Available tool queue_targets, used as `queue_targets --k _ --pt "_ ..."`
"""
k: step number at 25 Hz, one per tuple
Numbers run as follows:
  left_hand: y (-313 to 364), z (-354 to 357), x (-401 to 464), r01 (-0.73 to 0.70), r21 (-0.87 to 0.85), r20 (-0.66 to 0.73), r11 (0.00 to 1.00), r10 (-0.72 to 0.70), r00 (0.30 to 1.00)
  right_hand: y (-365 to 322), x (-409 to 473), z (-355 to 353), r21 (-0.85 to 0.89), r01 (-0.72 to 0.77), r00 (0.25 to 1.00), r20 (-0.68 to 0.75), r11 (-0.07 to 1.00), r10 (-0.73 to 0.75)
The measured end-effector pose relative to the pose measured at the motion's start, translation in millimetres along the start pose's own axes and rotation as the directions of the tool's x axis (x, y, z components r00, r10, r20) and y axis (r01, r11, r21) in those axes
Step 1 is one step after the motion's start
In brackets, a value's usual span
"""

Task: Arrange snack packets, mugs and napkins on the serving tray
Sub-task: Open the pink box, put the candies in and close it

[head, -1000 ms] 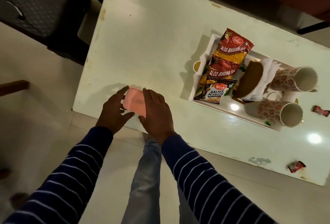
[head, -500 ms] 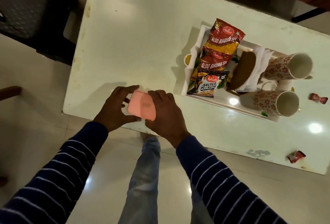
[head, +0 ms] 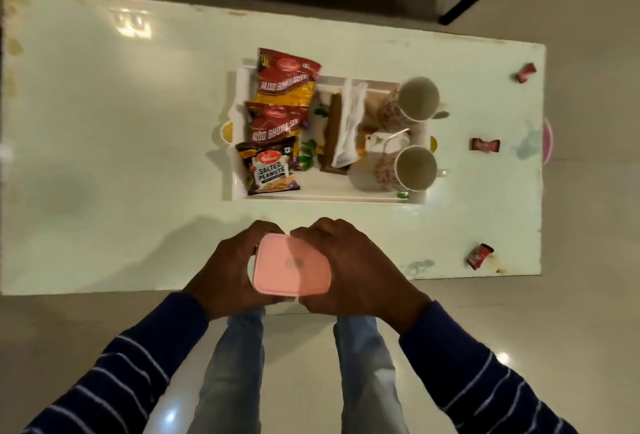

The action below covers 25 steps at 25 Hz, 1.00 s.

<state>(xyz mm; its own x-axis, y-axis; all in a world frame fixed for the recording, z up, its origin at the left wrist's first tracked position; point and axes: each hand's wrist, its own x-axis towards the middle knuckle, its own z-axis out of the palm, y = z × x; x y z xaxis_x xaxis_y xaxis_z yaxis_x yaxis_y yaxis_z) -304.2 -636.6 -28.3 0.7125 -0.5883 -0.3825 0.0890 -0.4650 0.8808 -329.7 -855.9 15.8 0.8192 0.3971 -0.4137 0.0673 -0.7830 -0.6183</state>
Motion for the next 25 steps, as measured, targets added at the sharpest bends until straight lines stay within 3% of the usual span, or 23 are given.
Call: queue_targets --k 9,12,16,18,21,23,25 --pt "67.8 119.6 71.0 -0.105 0.044 0.103 0.993 0.100 0.990 99.7 -109.6 -53.3 0.043 -0.081 0.994 -0.075 0.996 0.084" --pt "87.7 147.5 100.6 -0.119 0.097 0.129 0.988 0.106 0.986 134.2 -140.4 -77.8 0.158 -0.144 0.984 -0.086 0.977 0.159" --pt "114.2 175.4 130.8 -0.085 0.037 0.173 0.996 0.077 0.982 169.2 -170.6 -98.2 0.340 -0.133 0.970 -0.149 0.931 0.193" --pt "127.9 189.4 143.4 -0.085 0.035 0.172 0.996 0.078 0.982 188.9 -182.3 -106.2 0.604 -0.111 0.941 -0.191 0.789 0.279" --pt "140.9 205.4 158.6 -0.087 0.021 0.123 0.996 0.084 0.989 232.3 -194.1 -112.3 0.898 -0.036 0.852 -0.202 0.439 0.483" --pt "143.0 212.1 166.9 -0.087 -0.007 0.040 0.996 0.087 0.995 264.7 -195.2 -108.1 0.991 0.060 0.756 -0.125 0.122 0.643" --pt "141.7 215.8 172.0 -0.063 -0.050 -0.059 0.997 0.060 0.996 291.1 -190.4 -99.5 0.991 0.119 0.624 -0.022 -0.067 0.782"
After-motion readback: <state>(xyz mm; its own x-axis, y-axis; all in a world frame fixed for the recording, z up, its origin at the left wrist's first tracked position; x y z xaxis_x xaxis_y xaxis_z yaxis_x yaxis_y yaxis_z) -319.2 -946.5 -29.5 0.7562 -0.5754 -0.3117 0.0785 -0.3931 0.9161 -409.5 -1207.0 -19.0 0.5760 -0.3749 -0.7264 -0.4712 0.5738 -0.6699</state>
